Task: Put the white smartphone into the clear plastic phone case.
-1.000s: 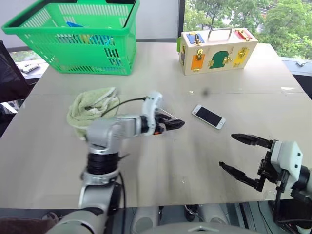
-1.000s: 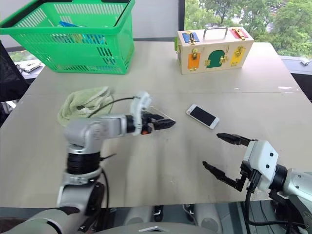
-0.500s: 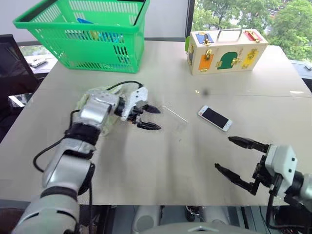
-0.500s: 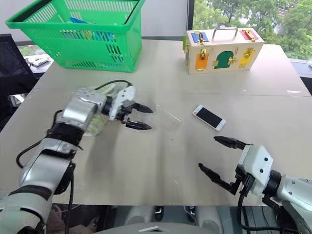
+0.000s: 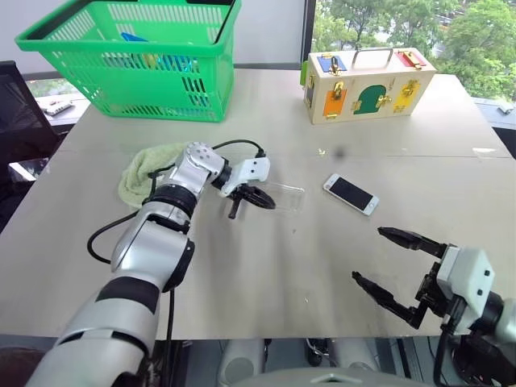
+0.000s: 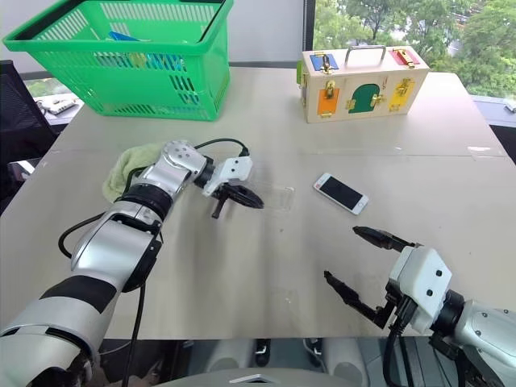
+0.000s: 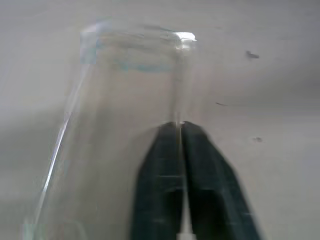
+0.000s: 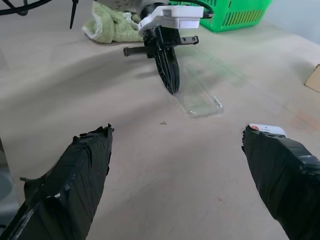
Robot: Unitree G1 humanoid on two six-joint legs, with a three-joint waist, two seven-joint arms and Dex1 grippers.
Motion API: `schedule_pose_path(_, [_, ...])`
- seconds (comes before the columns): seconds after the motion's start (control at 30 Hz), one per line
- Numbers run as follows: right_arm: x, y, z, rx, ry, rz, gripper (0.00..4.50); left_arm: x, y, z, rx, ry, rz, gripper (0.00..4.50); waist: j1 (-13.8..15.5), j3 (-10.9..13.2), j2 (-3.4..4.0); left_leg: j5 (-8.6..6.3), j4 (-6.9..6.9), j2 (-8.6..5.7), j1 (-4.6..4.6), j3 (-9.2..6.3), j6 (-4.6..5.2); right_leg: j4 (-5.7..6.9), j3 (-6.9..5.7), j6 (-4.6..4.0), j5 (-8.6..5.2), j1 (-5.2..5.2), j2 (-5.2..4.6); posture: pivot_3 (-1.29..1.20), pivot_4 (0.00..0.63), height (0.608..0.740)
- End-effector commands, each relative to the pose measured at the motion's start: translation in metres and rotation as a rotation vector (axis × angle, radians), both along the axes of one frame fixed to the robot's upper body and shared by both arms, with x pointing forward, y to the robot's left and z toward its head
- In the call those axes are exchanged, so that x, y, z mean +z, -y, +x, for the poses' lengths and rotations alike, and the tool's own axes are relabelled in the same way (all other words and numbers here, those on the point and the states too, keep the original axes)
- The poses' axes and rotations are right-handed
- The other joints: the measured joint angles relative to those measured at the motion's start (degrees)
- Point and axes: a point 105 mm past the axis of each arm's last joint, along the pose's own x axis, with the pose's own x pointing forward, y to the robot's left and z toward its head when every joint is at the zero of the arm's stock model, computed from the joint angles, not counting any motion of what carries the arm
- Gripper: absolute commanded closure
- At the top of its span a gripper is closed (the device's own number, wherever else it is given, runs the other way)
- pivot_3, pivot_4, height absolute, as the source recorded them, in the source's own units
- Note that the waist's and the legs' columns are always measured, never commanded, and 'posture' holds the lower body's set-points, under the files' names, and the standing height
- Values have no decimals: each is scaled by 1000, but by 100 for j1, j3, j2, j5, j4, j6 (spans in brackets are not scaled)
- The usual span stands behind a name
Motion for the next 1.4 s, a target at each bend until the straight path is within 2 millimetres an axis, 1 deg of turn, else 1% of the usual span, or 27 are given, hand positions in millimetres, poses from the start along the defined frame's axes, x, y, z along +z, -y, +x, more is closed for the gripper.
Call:
schedule_pose_path(0.03, [5, -5, -1, 11, 34, -7, 0, 18, 6, -3, 88, -112, -130, 4473, -10, 0, 0, 0, 3, 0, -1, 1, 0, 2, 1, 0, 0, 0, -2, 0, 150, 740])
schedule_pose_path(0.07, [5, -5, 0, 10, 35, -6, 0, 19, 7, -8, 105, -132, -134, 4473, -19, 0, 0, 0, 7, 0, -4, -1, 0, 3, 1, 0, 0, -1, -2, 0, 150, 740])
schedule_pose_path(0.17, [6, -3, 5, 9, 36, -1, 0, 28, 17, -34, 128, -168, -183, 4473, -111, 2, 2, 0, 7, 4, -8, -2, 0, 3, 21, 0, -1, -1, -8, 0, 150, 740])
schedule_pose_path(0.27, [3, 0, 13, 8, 32, -23, 0, 27, 29, -56, 175, -145, -211, 4473, -118, 2, 2, 0, 8, 3, -9, -5, 0, 3, 22, 1, -1, -1, -8, 0, 150, 740])
schedule_pose_path(0.37, [3, 4, 21, -1, 39, -45, 0, 23, 38, -70, 223, -129, -222, 4473, -113, 2, 2, 0, 11, -1, 0, -4, 0, 18, 27, 1, -1, 0, -9, 0, 150, 740])
schedule_pose_path(0.43, [3, 4, 24, -2, 34, -39, 0, 19, 44, -74, 249, -116, -222, 4473, -111, 2, 2, 1, 18, -2, 10, -6, -1, 38, 26, -1, -2, 1, -9, 0, 150, 740])
schedule_pose_path(0.5, [2, 4, 25, 2, 25, -39, 0, 15, 49, -74, 280, -114, -226, 4473, -105, 2, 2, 1, 20, -4, 16, -11, -2, 53, 26, -1, -2, 0, -9, 0, 150, 740])
schedule_pose_path(0.63, [-1, 6, 24, 4, 11, -42, 0, -5, 56, -73, 296, -110, -210, 4473, -115, 1, 3, 1, 21, -4, 38, -12, -2, 58, 28, -2, -2, 19, -7, 0, 150, 740])
schedule_pose_path(0.7, [-3, 8, 22, 3, 0, -58, 0, -11, 59, -71, 303, -108, -205, 4473, -122, 2, 3, 1, 20, -3, 47, -8, -3, 56, 35, -2, -3, 25, -8, 0, 150, 740])
schedule_pose_path(0.8, [-6, 12, 18, -5, -10, -85, 0, -10, 61, -68, 314, -107, -210, 4473, -118, 2, 3, 1, 20, -4, 44, -6, -3, 53, 38, -2, -3, 23, -8, 0, 150, 740])
schedule_pose_path(0.97, [-6, 20, 11, -33, -40, -83, 0, -10, 60, -72, 289, -98, -205, 4473, -119, 2, 3, 0, 20, -4, 44, -5, -3, 51, 38, -2, -3, 24, -15, 0, 150, 740])
schedule_pose_path(1.1, [-3, 23, 12, -39, -31, -75, 0, -9, 58, -71, 260, -64, -217, 4473, -120, 3, 4, 0, 20, -2, 45, -6, -3, 51, 39, -2, -3, 24, -31, 0, 150, 740])
schedule_pose_path(1.17, [0, 24, 15, -42, -25, -64, 0, -8, 58, -71, 192, -33, -218, 4473, -119, 3, 4, 0, 20, -3, 46, -7, -3, 51, 37, -2, -3, 24, -33, 0, 150, 740])
schedule_pose_path(1.27, [2, 24, 19, -35, -23, -63, 0, -10, 58, -74, 88, -43, -216, 4473, -116, 3, 5, 0, 20, -3, 45, -6, -4, 50, 36, -3, -3, 24, -35, 0, 150, 740])
schedule_pose_path(1.33, [3, 24, 21, -31, -24, -65, 0, -15, 57, -68, 36, -5, -181, 4473, -112, 3, 5, 0, 20, -4, 44, -7, -4, 49, 34, -3, -3, 23, -36, 0, 150, 740])
schedule_pose_path(1.4, [4, 24, 23, -33, -28, -59, 0, -17, 58, -62, 20, 10, -172, 4473, -107, 3, 5, 0, 19, -5, 42, -6, -3, 45, 33, -3, -3, 24, -36, 0, 150, 740])
